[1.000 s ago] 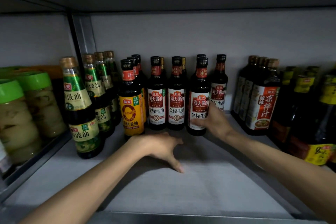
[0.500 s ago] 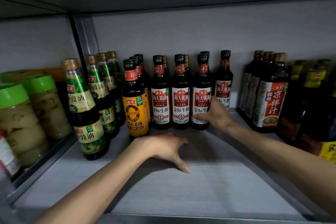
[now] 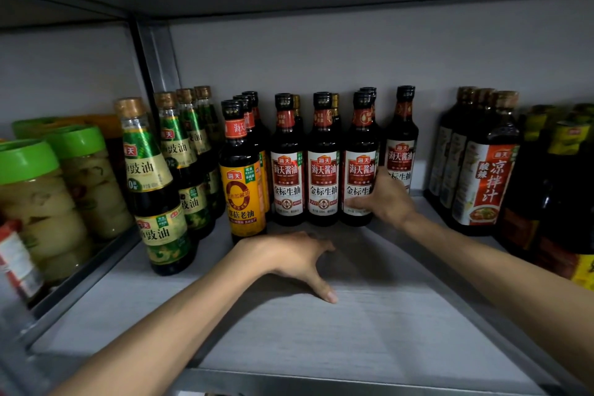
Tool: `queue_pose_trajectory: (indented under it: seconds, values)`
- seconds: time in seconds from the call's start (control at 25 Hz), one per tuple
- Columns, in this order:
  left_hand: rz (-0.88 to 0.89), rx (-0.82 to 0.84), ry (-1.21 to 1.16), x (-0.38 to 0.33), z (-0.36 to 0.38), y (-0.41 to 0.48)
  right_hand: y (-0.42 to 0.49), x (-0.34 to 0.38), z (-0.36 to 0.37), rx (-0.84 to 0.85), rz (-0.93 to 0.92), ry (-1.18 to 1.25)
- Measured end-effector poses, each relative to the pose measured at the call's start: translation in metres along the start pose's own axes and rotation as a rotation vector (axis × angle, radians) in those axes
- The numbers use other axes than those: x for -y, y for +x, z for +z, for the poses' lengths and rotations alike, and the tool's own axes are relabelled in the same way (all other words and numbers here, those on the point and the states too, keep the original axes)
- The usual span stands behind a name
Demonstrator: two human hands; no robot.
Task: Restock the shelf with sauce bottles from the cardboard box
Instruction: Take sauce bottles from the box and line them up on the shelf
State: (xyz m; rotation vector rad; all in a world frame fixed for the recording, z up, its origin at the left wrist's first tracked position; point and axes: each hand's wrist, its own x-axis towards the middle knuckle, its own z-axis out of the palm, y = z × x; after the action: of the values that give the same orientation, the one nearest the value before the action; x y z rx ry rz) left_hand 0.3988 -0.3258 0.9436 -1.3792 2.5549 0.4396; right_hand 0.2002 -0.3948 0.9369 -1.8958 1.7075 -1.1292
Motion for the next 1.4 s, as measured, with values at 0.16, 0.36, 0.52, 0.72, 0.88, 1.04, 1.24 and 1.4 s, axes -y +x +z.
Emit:
queue_pose_trajectory:
  seconds: [0.16,0.36,0.52,0.72,0.88,1.04,1.24,1.4]
  values:
    - [-0.01,-0.006,-0.036,-0.001,-0.001,-0.001,0.0,0.002,-0.001,0.006,0.015,-0.008]
    - [-0.049,0.015,-0.058,-0.003,-0.002,0.001,0.0,0.001,-0.001,0.013,0.009,-0.012]
    - [-0.09,0.024,-0.084,-0.006,-0.005,0.0,-0.004,-0.002,-0.002,0.03,-0.007,0.056]
    - [-0.138,0.006,-0.176,-0.009,-0.006,-0.005,-0.017,-0.019,-0.01,0.117,-0.096,0.097]
    - [-0.135,-0.101,-0.182,-0.023,0.007,-0.019,-0.071,0.003,-0.046,0.157,-0.124,-0.018]
    - [-0.058,-0.386,-0.221,-0.05,0.013,-0.047,-0.129,0.022,-0.082,0.075,-0.074,-0.143]
    - [0.137,-0.577,-0.342,-0.119,0.031,-0.085,-0.236,0.037,-0.109,0.035,-0.056,-0.152]
    - [0.35,-0.305,-0.277,-0.193,0.069,-0.089,-0.34,0.014,-0.153,0.178,-0.008,-0.391]
